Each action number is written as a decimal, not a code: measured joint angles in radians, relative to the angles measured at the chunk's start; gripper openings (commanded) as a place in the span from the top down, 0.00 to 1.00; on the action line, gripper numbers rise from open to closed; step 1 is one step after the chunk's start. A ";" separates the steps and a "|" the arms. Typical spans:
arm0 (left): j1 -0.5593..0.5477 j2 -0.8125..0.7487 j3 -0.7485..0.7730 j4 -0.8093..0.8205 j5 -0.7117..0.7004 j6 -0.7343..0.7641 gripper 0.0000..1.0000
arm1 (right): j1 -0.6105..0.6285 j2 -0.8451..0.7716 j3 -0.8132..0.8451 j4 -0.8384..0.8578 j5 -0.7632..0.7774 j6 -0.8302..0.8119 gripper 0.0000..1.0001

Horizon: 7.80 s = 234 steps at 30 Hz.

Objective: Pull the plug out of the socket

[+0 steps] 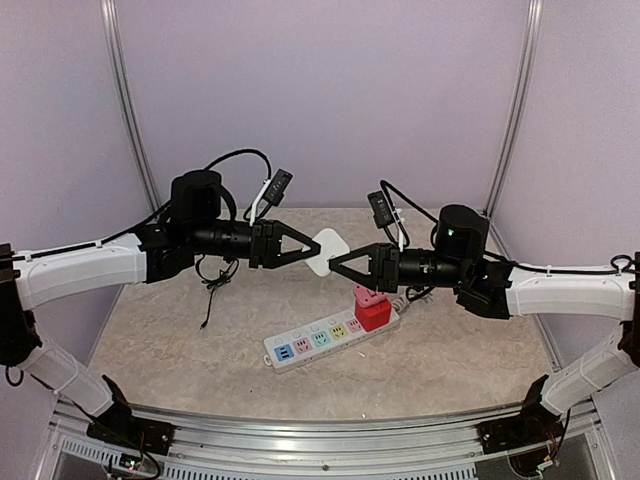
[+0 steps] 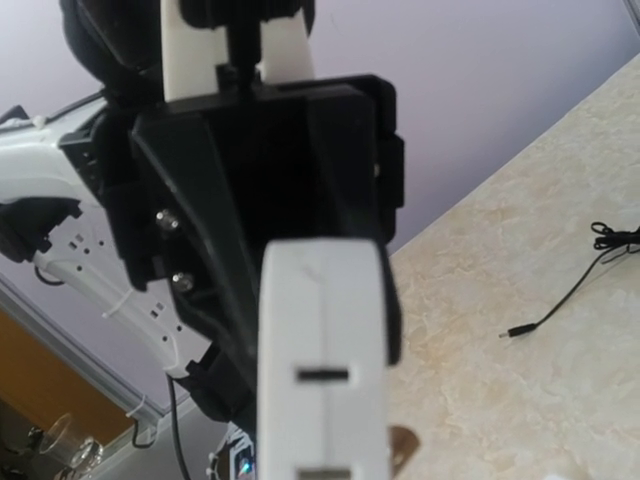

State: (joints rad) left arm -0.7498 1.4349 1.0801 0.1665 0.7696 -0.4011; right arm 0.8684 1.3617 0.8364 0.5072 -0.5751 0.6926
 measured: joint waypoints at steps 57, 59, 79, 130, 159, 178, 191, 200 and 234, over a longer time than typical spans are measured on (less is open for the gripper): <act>0.122 -0.006 0.001 -0.079 0.038 -0.006 1.00 | -0.076 -0.009 -0.002 0.040 -0.018 0.019 0.03; 0.159 -0.031 0.002 -0.121 -0.011 0.005 1.00 | -0.105 -0.039 -0.002 0.000 0.011 0.003 0.03; 0.284 0.279 0.268 -0.602 -0.895 0.115 1.00 | -0.152 -0.141 -0.067 -0.203 0.117 -0.100 0.03; 0.272 0.278 0.187 -0.440 -0.795 0.320 0.27 | -0.157 -0.160 -0.079 -0.417 0.252 -0.214 0.05; 0.023 0.580 0.388 -0.208 -0.042 0.107 0.54 | -0.254 0.044 -0.245 -0.327 0.290 -0.174 0.23; -0.037 0.693 0.485 -0.221 -0.051 0.058 0.56 | -0.256 0.080 -0.246 -0.283 0.275 -0.170 0.27; -0.039 0.723 0.515 -0.273 -0.101 0.014 0.58 | -0.256 0.082 -0.252 -0.259 0.267 -0.167 0.34; -0.061 0.723 0.516 -0.283 -0.106 0.037 0.73 | -0.256 0.089 -0.259 -0.240 0.252 -0.167 0.36; -0.157 0.584 0.402 -0.287 -0.308 0.140 1.00 | -0.193 -0.130 -0.420 -0.087 0.303 -0.314 0.18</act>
State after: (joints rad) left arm -0.9070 2.0190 1.4822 -0.1204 0.4614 -0.2611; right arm 0.6758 1.2320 0.4160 0.4206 -0.2726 0.3782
